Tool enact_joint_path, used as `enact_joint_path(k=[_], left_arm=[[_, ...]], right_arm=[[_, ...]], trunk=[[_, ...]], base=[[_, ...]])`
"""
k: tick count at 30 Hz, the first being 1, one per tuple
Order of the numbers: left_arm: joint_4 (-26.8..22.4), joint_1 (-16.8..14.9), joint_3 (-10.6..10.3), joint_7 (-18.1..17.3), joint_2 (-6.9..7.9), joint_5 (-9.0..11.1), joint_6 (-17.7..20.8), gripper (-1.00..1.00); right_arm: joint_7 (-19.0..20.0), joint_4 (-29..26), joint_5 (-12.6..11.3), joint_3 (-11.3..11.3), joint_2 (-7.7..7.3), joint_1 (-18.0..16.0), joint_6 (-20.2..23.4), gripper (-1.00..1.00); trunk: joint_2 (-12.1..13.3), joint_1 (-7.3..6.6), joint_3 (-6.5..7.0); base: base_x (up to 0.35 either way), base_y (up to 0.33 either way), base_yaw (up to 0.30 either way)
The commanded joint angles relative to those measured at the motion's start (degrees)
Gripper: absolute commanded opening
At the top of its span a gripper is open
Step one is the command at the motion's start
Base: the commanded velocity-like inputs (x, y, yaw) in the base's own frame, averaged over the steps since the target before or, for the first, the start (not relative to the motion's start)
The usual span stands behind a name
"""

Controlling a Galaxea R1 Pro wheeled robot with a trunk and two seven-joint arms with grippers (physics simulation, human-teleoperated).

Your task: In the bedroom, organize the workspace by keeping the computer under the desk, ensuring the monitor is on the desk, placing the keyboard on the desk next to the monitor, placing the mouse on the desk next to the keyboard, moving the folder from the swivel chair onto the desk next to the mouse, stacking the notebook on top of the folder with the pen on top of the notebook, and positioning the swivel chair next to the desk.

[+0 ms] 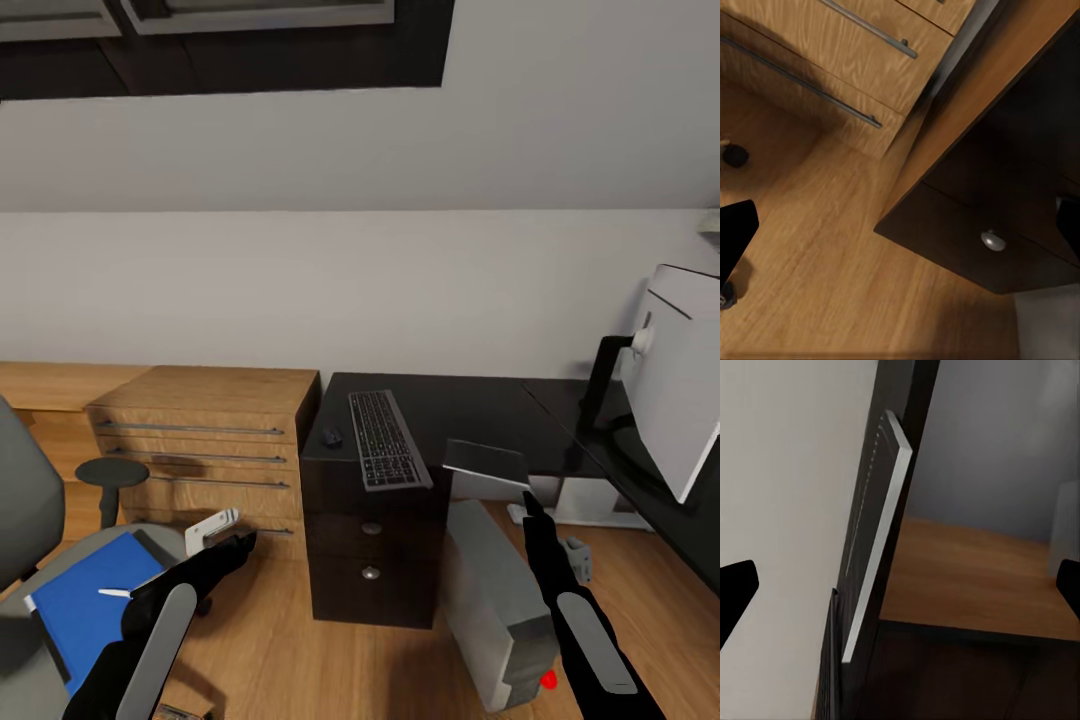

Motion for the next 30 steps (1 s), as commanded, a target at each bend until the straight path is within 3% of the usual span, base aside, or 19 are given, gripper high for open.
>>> enact_joint_path(k=[1,5,10,14,17,18,20,24,26,27,30], left_arm=[[-0.1,0.0,0.0,0.5,0.02,0.6,0.1,1.0],[0.0,0.0,-0.1,0.5,0.02,0.5,0.1,1.0],[0.1,0.0,-0.2,0.4,-0.05,0.3,0.1,1.0],[0.3,0.0,-0.3,0.4,-0.03,0.3,0.1,1.0],[1.8,0.0,-0.3,0.5,-0.05,0.2,0.1,1.0],[4.7,0.3,-0.5,0.4,-0.11,0.2,0.1,1.0],[7.1,0.9,-1.5,0.3,-0.18,0.1,-0.1,1.0],[9.5,2.0,-5.2,0.4,-0.13,0.0,-0.4,1.0],[10.6,3.2,-8.0,0.5,-0.04,0.0,-0.6,1.0],[11.4,5.4,-10.2,0.6,0.01,-0.3,-1.1,1.0],[11.7,8.0,-11.4,0.6,0.01,-1.8,-2.2,1.0]], right_arm=[[0.2,0.0,-0.6,0.1,-0.03,0.0,-0.2,1.0],[0.2,0.0,-0.5,0.1,-0.12,0.0,-0.3,1.0],[0.3,0.0,-0.4,0.3,-0.12,0.0,-0.3,1.0],[0.5,2.6,1.4,0.4,-0.13,0.0,-0.3,1.0],[0.9,6.2,5.2,0.4,-0.11,0.0,-0.3,1.0],[2.1,7.9,10.7,0.4,-0.04,0.2,-0.3,1.0],[3.2,8.4,14.3,0.4,-0.02,0.8,-0.3,1.0],[4.2,8.8,17.3,0.4,0.01,2.4,-0.3,1.0],[4.8,9.1,18.6,0.4,0.05,3.7,-0.3,1.0],[6.0,9.3,20.4,0.4,0.02,5.7,-0.4,1.0],[7.4,9.4,23.5,0.4,-0.09,7.8,-1.4,1.0]], trunk=[[0.0,-0.02,-0.06],[0.0,-0.02,-0.06],[2.0,-1.11,0.84],[3.6,-1.99,1.56],[4.8,-2.65,2.09],[5.2,-2.87,2.27],[6.0,-3.31,2.63],[7.6,-4.19,3.35],[8.4,-4.63,3.71],[8.8,-4.85,3.89],[10.0,-5.51,4.43]], base=[[-0.058,-0.007,0.0],[-0.034,-0.004,0.0],[-0.013,-0.002,0.0],[-0.002,0.0,0.0],[0.0,0.0,0.0],[0.0,0.0,0.0],[0.0,0.0,0.0],[0.0,0.0,0.0],[0.0,0.0,0.0],[0.0,0.0,0.0],[0.0,0.0,0.0]])
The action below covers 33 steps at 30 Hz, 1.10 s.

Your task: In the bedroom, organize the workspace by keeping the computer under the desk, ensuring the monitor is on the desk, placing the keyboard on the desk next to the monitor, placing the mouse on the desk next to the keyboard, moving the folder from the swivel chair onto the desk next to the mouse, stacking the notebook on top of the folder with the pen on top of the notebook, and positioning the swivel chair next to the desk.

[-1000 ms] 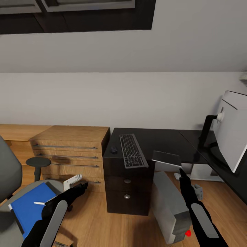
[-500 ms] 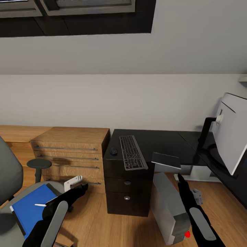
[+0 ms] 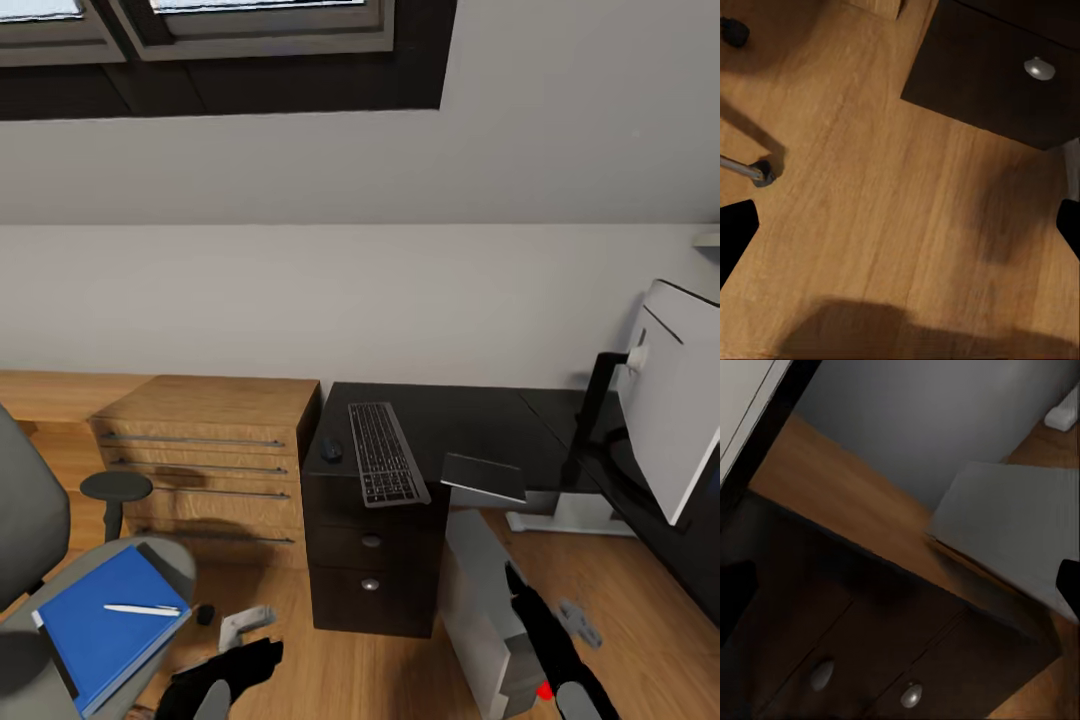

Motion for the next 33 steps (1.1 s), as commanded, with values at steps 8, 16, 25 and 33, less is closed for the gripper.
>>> enact_joint_path(k=[8,16,25,33], left_arm=[[2.9,4.2,-1.6,0.4,0.03,-4.4,-6.2,1.0],[12.8,5.0,-2.2,0.2,-0.1,-5.2,-18.0,1.0],[21.8,5.1,-7.2,0.3,-0.03,-5.5,-31.1,1.0],[23.5,5.1,-7.6,0.3,0.03,-5.5,-32.7,1.0]], right_arm=[[1.1,0.4,16.9,0.0,0.18,3.6,-6.4,1.0],[0.7,5.6,29.6,0.0,0.43,4.5,-7.7,1.0],[0.9,9.7,32.4,-0.1,0.48,4.7,-8.6,1.0],[1.1,12.4,32.7,0.1,0.18,4.7,-8.8,1.0]], trunk=[[3.2,-1.77,1.39],[6.4,-3.53,2.82],[10.0,-5.5,4.44],[12.4,-6.82,5.52]], base=[[0.0,0.0,0.0],[0.0,0.0,0.0],[0.0,0.0,0.0],[0.0,0.0,0.0]])
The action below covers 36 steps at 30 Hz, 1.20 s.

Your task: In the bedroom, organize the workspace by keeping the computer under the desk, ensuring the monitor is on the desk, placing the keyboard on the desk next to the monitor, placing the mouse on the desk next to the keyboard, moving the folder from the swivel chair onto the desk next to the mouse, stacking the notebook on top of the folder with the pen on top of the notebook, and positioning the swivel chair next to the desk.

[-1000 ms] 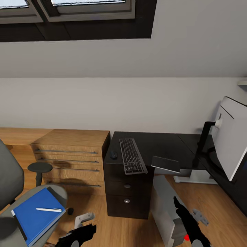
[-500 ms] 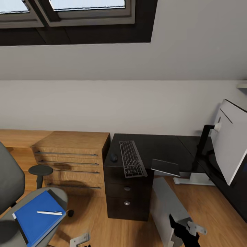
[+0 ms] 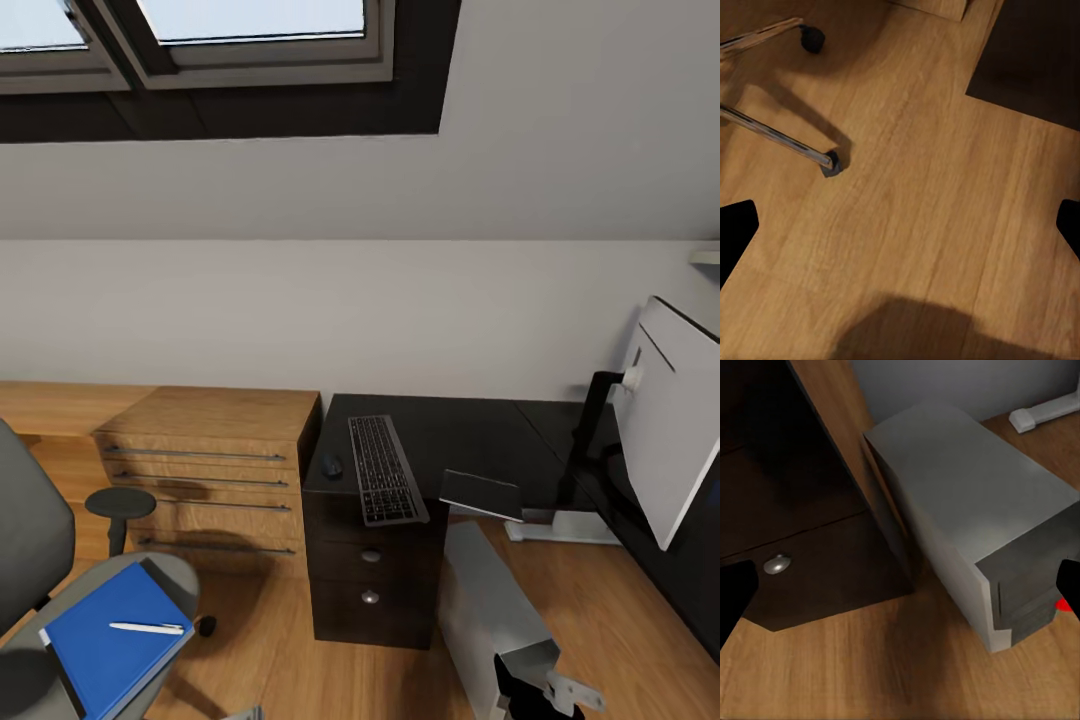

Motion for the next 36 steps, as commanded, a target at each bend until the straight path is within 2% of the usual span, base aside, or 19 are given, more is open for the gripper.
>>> enact_joint_path(k=[1,18,22,36], left_arm=[[0.0,0.0,-0.2,0.4,0.04,0.2,0.2,1.0],[2.5,0.0,0.0,0.3,0.13,0.3,0.0,1.0],[2.9,0.0,-0.1,0.3,0.13,0.2,0.0,1.0],[2.9,0.0,-0.2,0.4,-0.17,0.3,0.0,1.0]], right_arm=[[0.5,0.1,-0.6,-0.1,0.02,0.0,-0.1,1.0],[0.4,1.3,-0.8,0.1,0.38,0.0,-1.7,1.0],[0.4,2.6,-0.7,0.3,0.49,0.0,-2.5,1.0],[0.5,2.9,-0.3,0.9,0.54,0.0,-2.6,1.0]], trunk=[[0.0,0.0,-0.06],[0.0,0.0,-0.06],[0.0,0.0,-0.06],[0.0,0.0,-0.1]], base=[[0.0,0.0,0.0],[0.0,0.0,0.0],[0.0,0.248,-0.03],[0.0,0.023,-0.285]])
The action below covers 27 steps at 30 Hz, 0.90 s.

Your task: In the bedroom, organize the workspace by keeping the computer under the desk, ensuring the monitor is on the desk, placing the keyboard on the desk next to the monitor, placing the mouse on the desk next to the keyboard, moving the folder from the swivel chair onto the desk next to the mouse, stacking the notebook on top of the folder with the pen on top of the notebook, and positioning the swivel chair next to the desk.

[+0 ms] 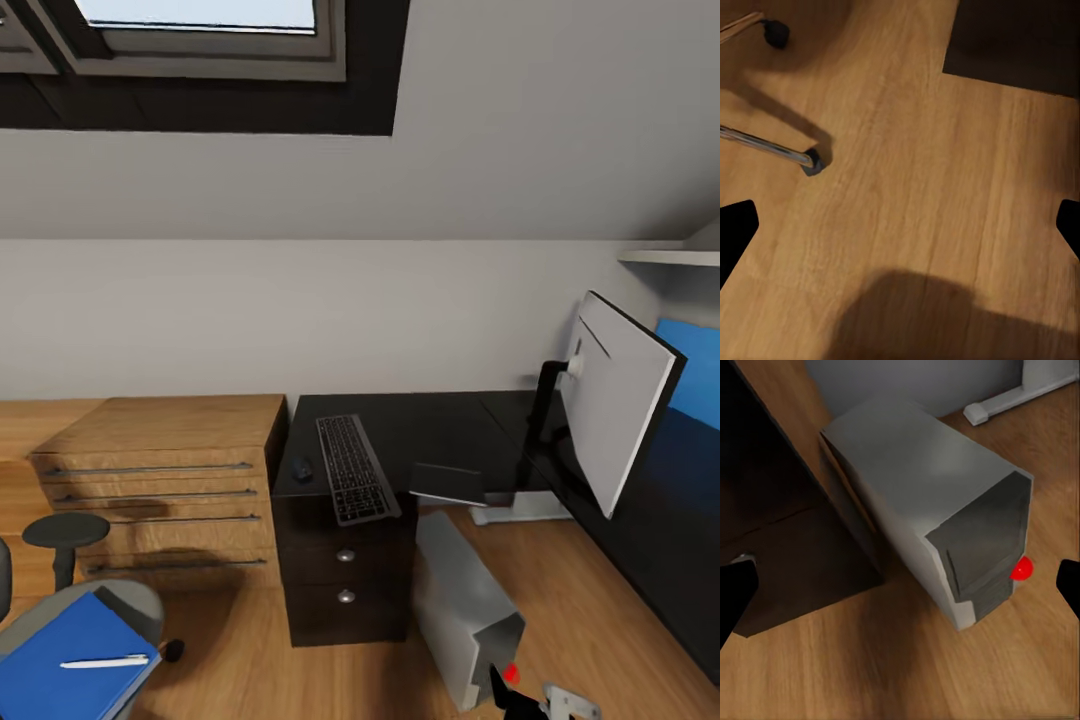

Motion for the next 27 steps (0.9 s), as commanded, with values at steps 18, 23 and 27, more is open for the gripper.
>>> enact_joint_path(k=[18,23,27], left_arm=[[1.7,0.0,-0.3,0.9,-0.17,0.3,0.1,1.0],[2.1,0.0,-0.3,0.9,-0.41,0.3,0.1,1.0],[2.6,0.0,-0.3,0.9,-0.53,0.4,0.1,1.0]], right_arm=[[0.4,2.9,0.3,1.0,-0.1,0.0,-0.2,1.0],[0.4,3.3,0.7,1.0,-0.05,0.0,-2.4,1.0],[0.4,4.0,1.3,1.1,0.03,0.0,-5.7,1.0]], trunk=[[-7.3,3.95,-3.4],[-9.3,5.05,-4.3],[-10.9,5.93,-5.02]], base=[[0.0,0.0,-0.063],[0.0,0.0,0.0],[0.0,0.0,0.0]])
